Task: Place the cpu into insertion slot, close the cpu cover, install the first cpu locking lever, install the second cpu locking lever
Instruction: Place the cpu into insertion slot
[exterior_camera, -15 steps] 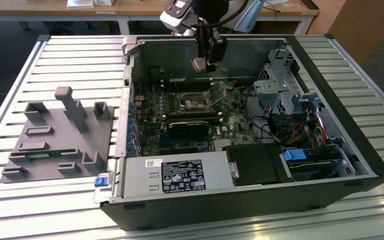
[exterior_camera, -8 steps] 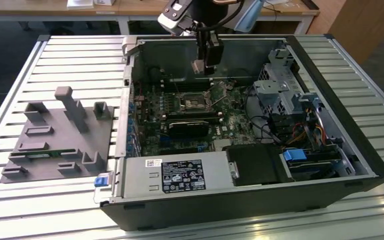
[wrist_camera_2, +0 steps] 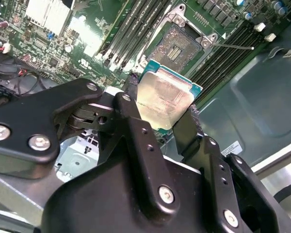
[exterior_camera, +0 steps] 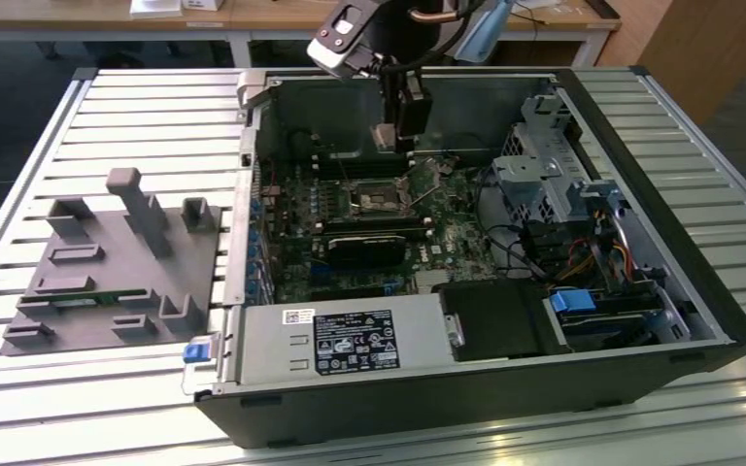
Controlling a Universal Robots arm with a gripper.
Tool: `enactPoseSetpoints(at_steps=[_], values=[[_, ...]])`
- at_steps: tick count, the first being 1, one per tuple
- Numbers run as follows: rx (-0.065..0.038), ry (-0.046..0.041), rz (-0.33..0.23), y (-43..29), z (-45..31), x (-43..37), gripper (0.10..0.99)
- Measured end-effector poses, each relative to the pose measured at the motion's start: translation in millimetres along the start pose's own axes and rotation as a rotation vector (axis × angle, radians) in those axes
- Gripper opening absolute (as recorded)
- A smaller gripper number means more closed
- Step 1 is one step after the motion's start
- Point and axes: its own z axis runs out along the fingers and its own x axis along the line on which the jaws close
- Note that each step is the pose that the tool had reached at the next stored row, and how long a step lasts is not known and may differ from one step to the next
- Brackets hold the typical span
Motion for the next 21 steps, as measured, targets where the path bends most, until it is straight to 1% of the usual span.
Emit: enactPoseSetpoints(at_steps=[4,8,10,14,21], values=[[0.000,-0.0010,0.012,-1.0,1.9,0.2,0.541],[0.000,-0.0055,0.064,-1.5,4.5,0.4,0.541],[0.000,-0.0068,0.079,-1.7,6.5,0.7,0.541],[0.000,-0.0071,0.082,-2.0,9.1,0.8,0.541],[0.000,-0.0070,0.083,-2.0,9.5,0.8,0.541]])
